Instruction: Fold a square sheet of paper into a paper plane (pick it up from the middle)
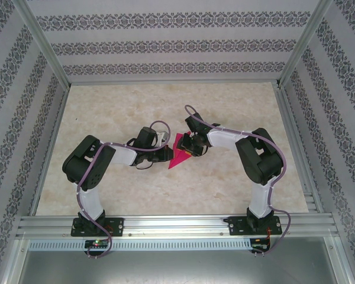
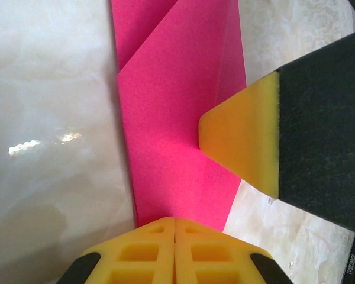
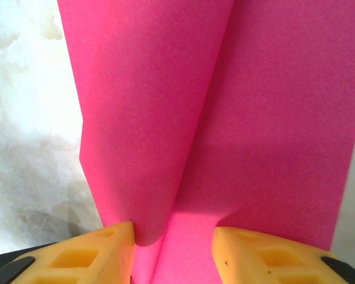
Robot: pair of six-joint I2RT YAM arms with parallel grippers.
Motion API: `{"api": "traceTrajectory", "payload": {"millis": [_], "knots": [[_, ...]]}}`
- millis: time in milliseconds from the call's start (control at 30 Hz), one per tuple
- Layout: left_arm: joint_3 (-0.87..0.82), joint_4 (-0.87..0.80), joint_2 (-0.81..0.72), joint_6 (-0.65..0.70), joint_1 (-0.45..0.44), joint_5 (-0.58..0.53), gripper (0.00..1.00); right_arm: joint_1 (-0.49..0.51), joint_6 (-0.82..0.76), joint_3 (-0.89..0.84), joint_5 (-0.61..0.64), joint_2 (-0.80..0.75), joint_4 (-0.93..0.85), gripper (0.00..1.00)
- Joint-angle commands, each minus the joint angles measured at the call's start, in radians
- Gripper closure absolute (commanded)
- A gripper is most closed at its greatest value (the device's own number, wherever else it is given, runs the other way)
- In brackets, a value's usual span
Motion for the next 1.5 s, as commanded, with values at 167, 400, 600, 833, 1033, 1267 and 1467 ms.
{"api": "traceTrajectory", "payload": {"millis": [167, 400, 600, 833, 1033, 1267, 1467], "knots": [[0.025, -0.045, 0.012, 0.023, -0.007, -0.03, 0.92, 0.007, -0.002, -0.072, 0.122, 0.145, -0.1, 0.58], [0.03, -0.049, 0.011, 0.024, -0.007, -0.028, 0.92, 0.007, 0.005, -0.076, 0.128, 0.154, -0.098, 0.61], [0.037, -0.057, 0.011, 0.025, -0.007, -0.03, 0.92, 0.006, 0.001, -0.071, 0.123, 0.166, -0.098, 0.61], [0.045, -0.069, 0.013, 0.029, -0.007, -0.031, 0.92, 0.011, 0.002, -0.063, 0.131, 0.179, -0.107, 0.61], [0.054, -0.056, -0.002, 0.024, -0.008, -0.006, 0.92, 0.018, 0.005, -0.052, 0.145, 0.19, -0.122, 0.61], [0.068, -0.025, 0.004, 0.012, -0.017, 0.02, 0.91, 0.025, 0.02, -0.048, 0.15, 0.196, -0.123, 0.61], [0.085, -0.027, 0.029, 0.008, -0.026, 0.014, 0.91, 0.027, 0.031, -0.05, 0.146, 0.196, -0.12, 0.61]]}}
